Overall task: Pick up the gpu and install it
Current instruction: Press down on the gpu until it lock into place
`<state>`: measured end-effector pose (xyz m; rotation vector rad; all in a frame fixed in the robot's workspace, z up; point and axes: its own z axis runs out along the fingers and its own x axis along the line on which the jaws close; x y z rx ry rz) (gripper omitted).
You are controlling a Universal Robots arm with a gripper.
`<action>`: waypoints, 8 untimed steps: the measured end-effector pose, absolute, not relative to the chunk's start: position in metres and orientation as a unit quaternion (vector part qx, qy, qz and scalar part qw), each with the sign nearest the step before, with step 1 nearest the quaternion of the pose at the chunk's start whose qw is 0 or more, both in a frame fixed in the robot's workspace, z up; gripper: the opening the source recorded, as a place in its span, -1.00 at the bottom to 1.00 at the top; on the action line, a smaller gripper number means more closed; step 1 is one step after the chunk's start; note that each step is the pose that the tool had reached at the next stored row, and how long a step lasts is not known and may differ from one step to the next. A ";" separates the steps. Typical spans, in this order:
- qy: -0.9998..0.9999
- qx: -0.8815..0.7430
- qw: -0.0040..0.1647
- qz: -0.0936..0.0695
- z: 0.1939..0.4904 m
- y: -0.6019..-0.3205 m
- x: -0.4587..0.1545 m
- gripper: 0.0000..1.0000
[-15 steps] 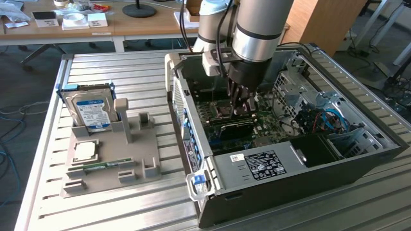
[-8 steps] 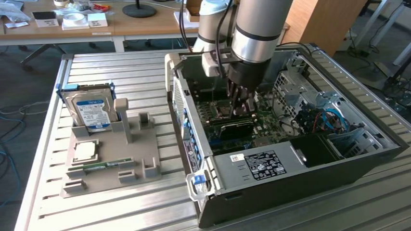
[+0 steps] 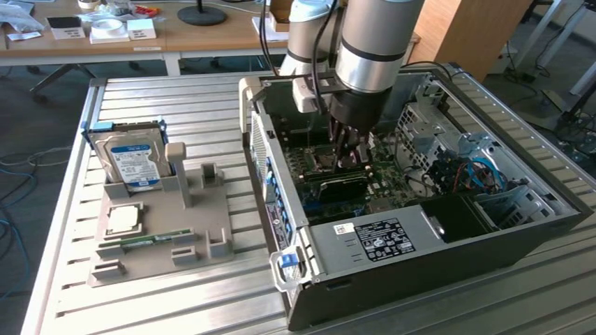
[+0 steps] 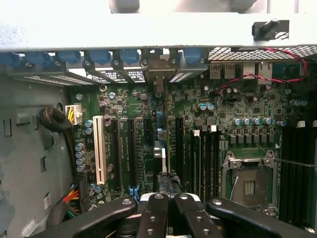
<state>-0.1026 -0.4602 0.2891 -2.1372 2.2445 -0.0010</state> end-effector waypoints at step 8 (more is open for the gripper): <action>0.724 -0.689 0.008 0.012 0.289 -0.460 -0.096 -0.79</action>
